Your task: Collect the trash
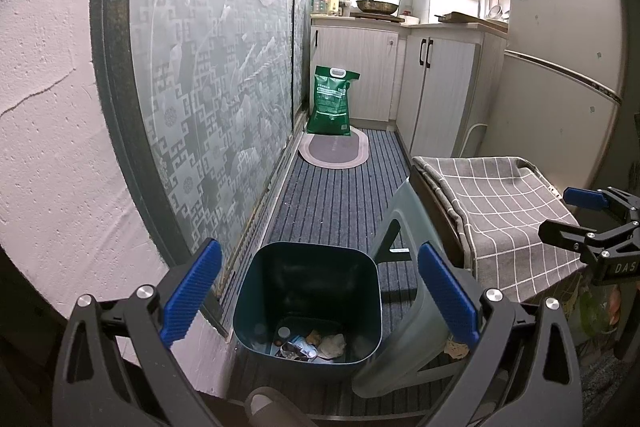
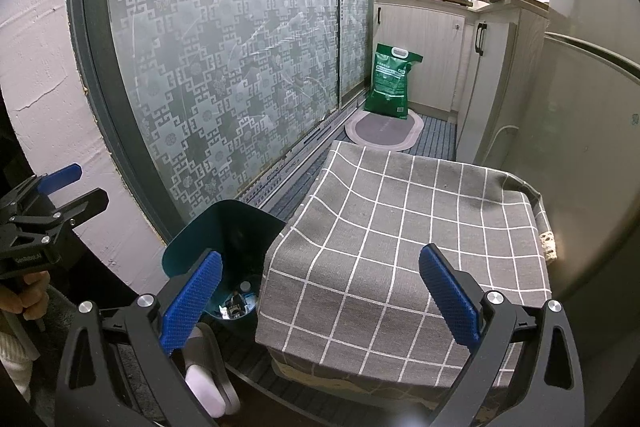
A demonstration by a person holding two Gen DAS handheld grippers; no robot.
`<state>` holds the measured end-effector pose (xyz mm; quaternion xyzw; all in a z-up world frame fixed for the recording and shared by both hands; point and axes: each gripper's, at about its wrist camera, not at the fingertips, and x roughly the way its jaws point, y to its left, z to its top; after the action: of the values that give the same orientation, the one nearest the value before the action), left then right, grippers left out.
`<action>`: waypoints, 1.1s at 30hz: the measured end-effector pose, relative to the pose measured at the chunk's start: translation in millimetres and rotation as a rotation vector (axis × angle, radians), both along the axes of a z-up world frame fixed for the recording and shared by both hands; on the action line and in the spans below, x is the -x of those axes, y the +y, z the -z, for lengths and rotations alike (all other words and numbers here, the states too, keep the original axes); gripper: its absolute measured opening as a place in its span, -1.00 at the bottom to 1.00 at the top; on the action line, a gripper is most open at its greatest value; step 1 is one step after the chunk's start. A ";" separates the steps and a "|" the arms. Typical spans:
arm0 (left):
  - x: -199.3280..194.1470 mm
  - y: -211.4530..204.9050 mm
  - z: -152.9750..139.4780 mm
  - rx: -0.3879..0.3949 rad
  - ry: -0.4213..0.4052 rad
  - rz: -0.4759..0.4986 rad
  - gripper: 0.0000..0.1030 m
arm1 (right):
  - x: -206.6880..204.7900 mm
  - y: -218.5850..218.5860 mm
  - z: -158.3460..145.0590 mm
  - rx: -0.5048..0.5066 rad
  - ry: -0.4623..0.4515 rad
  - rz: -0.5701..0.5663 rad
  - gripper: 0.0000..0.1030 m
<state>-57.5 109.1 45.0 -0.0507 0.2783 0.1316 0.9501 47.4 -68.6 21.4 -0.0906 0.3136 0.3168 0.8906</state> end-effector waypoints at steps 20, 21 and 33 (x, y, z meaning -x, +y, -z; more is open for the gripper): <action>-0.2 -0.6 3.2 0.003 0.006 0.001 0.94 | -0.3 0.6 0.0 0.000 0.002 0.001 0.93; -0.2 -0.7 3.4 0.003 0.007 0.001 0.94 | 0.3 1.5 -0.1 0.000 0.002 0.000 0.93; 0.5 -2.5 5.4 0.005 0.011 0.004 0.94 | -0.6 0.1 -0.2 -0.001 0.002 0.001 0.93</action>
<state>-58.0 106.6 39.6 -0.0517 0.2839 0.1291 0.9487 48.0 -68.5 21.7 -0.0896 0.3144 0.3166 0.8904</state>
